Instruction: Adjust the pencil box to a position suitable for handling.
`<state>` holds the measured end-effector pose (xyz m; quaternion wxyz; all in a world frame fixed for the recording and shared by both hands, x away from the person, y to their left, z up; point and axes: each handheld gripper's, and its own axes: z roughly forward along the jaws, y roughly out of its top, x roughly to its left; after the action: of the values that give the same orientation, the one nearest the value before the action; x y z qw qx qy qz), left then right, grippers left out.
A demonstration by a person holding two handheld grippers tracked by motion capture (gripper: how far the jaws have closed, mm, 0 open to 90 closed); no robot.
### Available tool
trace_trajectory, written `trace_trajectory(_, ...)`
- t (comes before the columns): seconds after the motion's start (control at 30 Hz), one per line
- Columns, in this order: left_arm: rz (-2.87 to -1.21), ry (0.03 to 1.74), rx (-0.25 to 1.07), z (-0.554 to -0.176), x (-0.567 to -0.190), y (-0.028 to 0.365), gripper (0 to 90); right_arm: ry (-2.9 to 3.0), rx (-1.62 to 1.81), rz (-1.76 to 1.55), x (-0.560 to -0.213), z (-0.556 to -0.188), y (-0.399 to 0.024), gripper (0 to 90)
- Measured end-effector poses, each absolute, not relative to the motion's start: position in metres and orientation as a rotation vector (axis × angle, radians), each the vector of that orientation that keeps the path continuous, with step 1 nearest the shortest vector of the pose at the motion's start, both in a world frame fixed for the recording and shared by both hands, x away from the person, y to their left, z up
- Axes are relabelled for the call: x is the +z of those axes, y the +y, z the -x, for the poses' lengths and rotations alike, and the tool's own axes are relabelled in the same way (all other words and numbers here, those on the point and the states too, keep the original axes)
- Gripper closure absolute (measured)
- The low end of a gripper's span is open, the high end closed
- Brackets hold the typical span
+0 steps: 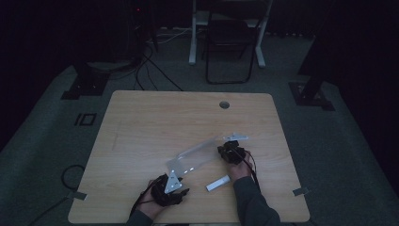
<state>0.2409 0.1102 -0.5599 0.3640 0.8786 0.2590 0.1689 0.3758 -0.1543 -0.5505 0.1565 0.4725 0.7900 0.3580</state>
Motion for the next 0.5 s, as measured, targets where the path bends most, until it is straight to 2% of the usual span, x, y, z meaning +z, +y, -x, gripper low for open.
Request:
trace_trajectory(0.27, -2.267, 0.648, 0.441, -0.238, -0.56, 0.109, 50.7, 2.298, 1.025, -1.304, -0.55, -0.375, -0.139, 88.3)
trace_trajectory(0.33, -2.266, 0.647, 0.44, -0.239, -0.56, 0.109, 50.7, 2.3, 1.039, -1.301, -0.549, -0.375, -0.139, 82.2)
trace_trajectory(0.4, -2.266, 0.645, 0.437, -0.239, -0.56, 0.109, 50.6, 2.281, 1.054, -1.303, -0.546, -0.374, -0.141, 70.9)
trace_trajectory(0.5, -2.26, 0.647, 0.435, -0.24, -0.561, 0.108, 50.1, 2.269, 1.056, -1.293, -0.544, -0.372, -0.145, 66.2)
